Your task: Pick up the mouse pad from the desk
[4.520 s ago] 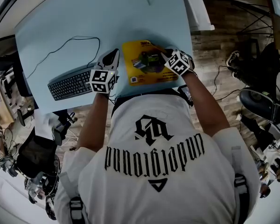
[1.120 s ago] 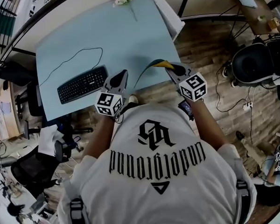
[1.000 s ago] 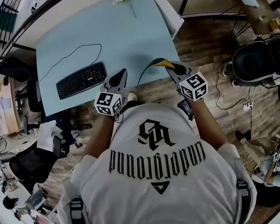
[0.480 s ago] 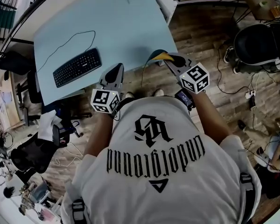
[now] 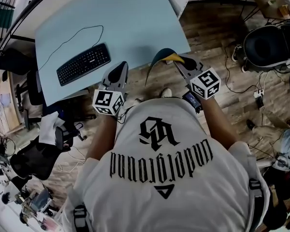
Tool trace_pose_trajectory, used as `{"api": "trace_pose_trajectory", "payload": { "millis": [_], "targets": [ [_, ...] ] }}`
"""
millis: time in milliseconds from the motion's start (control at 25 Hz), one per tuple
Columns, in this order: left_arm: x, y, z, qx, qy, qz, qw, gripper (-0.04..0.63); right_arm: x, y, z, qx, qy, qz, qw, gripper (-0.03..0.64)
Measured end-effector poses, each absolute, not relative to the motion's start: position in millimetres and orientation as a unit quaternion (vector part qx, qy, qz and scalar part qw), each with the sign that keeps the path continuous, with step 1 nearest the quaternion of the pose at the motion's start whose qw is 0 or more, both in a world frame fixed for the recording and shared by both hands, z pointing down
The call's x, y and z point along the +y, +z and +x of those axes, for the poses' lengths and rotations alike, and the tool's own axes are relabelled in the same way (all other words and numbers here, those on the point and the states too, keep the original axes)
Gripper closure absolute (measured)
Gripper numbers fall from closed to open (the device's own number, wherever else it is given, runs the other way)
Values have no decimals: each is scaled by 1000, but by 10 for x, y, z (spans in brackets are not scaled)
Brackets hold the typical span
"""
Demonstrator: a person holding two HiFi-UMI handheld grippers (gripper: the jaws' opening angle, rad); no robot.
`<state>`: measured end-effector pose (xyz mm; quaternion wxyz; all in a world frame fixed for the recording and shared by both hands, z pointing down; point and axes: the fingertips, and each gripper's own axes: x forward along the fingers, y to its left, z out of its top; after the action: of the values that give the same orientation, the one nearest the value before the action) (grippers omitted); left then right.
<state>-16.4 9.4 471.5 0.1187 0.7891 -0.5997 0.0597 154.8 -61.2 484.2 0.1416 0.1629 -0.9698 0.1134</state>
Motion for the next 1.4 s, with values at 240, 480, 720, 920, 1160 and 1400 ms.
{"api": "trace_pose_trajectory", "payload": {
  "millis": [240, 480, 720, 920, 1160, 1400],
  "targets": [
    [377, 4677, -489, -591, 58, 796, 117, 588, -338, 4732, 1254, -970, 103, 181, 122, 592],
    [618, 4613, -791, -585, 53, 802, 110, 588, -55, 4638, 1000, -971, 87, 191, 114, 592],
    [875, 4549, -1068, -577, 51, 809, 102, 588, 250, 4595, 760, -970, 79, 201, 108, 592],
    [1075, 4611, -1267, -570, 57, 813, 104, 588, 497, 4609, 597, -969, 75, 214, 102, 593],
    [1313, 4653, -1455, -566, 60, 816, 105, 588, 747, 4666, 470, -966, 76, 227, 98, 594],
    [1473, 4679, -1588, -564, 58, 817, 107, 588, 932, 4662, 404, -963, 73, 240, 94, 594]
  ]
}}
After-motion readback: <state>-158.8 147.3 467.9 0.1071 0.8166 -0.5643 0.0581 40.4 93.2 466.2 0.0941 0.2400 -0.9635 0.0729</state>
